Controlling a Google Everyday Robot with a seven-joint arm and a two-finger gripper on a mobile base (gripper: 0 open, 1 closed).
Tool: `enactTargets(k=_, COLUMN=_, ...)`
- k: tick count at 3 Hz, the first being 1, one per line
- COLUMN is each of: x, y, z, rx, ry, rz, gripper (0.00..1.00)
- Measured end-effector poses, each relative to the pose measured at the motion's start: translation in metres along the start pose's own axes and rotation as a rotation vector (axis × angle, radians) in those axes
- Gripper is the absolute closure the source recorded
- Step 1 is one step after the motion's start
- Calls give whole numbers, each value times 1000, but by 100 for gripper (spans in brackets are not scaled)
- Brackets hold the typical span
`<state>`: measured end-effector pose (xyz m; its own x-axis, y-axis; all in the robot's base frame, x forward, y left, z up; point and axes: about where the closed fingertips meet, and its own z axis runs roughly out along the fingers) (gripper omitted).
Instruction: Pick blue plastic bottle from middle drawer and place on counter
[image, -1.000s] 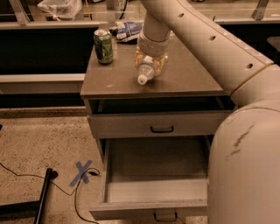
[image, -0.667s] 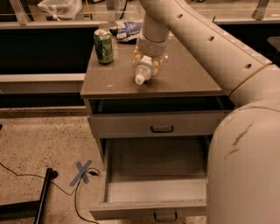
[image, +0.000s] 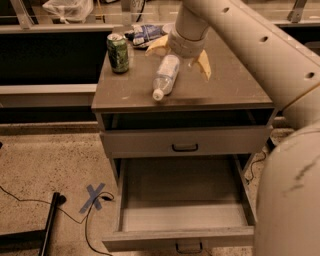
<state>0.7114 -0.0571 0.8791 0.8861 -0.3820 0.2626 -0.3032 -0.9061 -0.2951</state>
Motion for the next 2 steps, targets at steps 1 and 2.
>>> enactTargets(k=1, x=8, y=21, z=-72, rx=58, ry=72, rz=59, gripper=0)
enactTargets(k=2, x=10, y=24, z=-83, rx=65, ry=86, rz=64, gripper=0)
